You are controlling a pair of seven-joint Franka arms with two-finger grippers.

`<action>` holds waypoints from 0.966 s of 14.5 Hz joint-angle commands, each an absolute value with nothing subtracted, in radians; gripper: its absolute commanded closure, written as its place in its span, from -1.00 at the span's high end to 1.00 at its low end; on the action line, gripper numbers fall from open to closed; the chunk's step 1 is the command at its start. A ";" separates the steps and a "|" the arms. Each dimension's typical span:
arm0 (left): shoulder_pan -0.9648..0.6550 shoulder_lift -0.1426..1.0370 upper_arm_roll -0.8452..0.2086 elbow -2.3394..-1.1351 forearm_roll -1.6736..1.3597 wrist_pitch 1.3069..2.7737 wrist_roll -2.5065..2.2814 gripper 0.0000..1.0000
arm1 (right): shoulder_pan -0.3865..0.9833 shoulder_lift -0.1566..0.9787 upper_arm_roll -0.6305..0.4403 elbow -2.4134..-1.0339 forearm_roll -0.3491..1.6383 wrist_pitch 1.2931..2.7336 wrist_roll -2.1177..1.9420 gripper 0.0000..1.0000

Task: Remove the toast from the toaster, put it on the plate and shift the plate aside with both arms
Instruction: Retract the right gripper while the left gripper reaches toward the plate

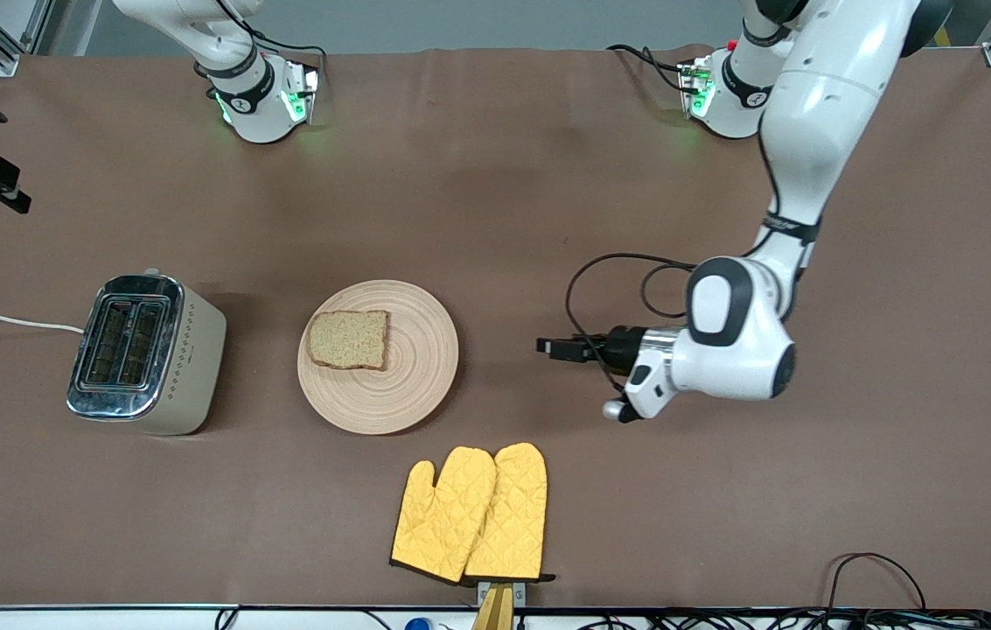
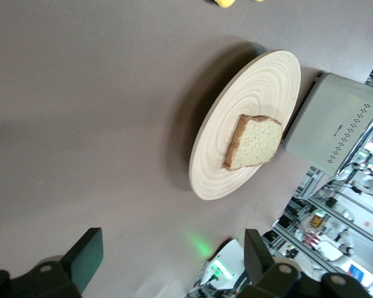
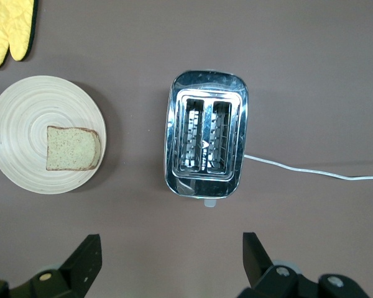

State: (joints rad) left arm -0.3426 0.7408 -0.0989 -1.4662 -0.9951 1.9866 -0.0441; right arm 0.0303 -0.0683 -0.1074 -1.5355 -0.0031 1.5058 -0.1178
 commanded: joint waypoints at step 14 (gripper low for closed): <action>-0.583 0.980 -0.101 -1.358 -1.416 2.333 0.201 1.00 | -0.086 -0.015 0.023 -1.450 -0.018 1.471 -0.063 1.00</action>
